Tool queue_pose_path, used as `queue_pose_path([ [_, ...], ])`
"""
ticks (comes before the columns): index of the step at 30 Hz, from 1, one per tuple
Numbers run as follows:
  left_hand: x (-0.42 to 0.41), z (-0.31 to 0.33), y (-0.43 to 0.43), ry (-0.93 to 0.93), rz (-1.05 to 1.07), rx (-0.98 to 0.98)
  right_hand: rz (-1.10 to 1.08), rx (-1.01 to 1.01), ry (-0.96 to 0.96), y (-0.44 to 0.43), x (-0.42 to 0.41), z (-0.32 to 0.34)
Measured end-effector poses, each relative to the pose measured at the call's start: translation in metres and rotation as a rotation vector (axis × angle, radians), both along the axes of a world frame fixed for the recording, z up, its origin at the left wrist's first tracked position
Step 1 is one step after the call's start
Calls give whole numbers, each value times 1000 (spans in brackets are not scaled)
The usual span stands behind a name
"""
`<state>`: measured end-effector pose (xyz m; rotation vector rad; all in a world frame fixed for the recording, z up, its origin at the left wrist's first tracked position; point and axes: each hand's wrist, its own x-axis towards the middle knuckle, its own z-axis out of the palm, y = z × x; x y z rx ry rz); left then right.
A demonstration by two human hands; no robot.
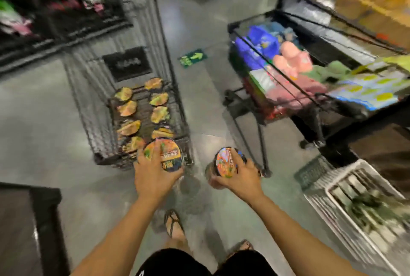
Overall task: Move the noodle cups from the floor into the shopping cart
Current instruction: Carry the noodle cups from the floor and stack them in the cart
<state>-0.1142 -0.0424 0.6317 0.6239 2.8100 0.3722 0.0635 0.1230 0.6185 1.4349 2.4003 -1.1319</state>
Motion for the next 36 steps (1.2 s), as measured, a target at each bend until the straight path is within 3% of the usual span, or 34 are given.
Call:
queue_pose_path([
  [7, -113, 16, -82, 30, 132, 138, 29, 34, 171, -53, -141, 35],
  [15, -200, 18, -118, -28, 93, 122, 131, 94, 72, -79, -234, 43],
  [25, -297, 3, -52, -92, 11, 94, 125, 8, -16, -19, -348, 17],
  [36, -469, -68, 68, -201, 145, -61, 169, 31, -115, 107, -553, -61],
])
